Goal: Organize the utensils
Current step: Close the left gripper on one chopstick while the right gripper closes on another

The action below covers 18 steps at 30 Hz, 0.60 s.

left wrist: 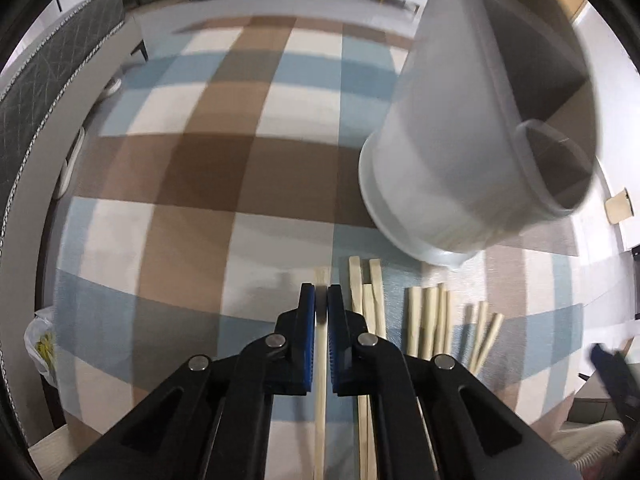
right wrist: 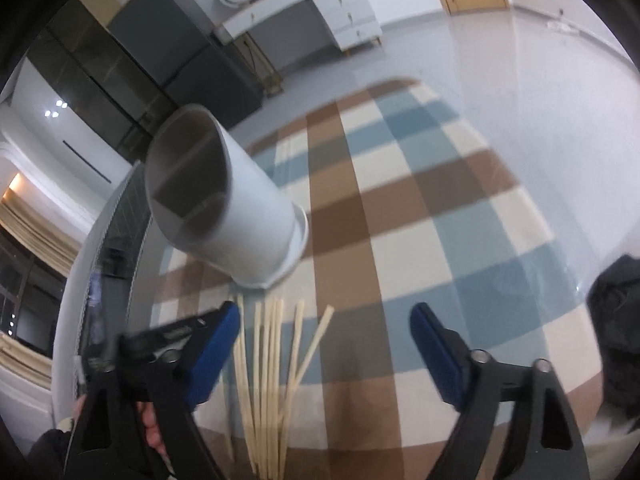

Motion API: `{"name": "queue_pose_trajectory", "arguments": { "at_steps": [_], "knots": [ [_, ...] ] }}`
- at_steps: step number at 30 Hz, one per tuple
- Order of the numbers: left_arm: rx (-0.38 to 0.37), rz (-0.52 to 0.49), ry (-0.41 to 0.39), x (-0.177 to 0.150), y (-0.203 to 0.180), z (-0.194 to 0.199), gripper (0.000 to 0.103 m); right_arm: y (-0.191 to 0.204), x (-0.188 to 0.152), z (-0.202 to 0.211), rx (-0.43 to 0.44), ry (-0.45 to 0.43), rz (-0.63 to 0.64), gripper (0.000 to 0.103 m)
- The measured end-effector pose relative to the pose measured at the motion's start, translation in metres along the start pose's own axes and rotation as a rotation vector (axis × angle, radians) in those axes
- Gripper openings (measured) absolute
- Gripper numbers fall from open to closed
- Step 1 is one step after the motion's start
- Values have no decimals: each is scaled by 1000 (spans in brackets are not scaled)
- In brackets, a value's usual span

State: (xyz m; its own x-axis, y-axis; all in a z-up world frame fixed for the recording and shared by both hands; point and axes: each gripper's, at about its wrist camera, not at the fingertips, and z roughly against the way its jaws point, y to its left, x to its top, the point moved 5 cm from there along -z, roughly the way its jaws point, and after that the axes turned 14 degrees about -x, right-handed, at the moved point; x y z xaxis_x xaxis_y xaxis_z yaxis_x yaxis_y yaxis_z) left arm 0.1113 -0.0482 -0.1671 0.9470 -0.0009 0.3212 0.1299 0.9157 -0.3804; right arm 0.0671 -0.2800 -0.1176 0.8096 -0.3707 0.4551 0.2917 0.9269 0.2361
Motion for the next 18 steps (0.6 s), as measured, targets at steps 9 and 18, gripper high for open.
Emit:
{"name": "queue_pose_trajectory", "arguments": {
  "at_steps": [9, 18],
  "knots": [
    [-112, -4, -171, -28, -15, 88, 2, 10, -14, -25, -33, 99, 24, 59],
    [-144, 20, -179, 9, 26, 85, 2, 54, -14, -49, -94, 93, 215, 51]
  ]
}}
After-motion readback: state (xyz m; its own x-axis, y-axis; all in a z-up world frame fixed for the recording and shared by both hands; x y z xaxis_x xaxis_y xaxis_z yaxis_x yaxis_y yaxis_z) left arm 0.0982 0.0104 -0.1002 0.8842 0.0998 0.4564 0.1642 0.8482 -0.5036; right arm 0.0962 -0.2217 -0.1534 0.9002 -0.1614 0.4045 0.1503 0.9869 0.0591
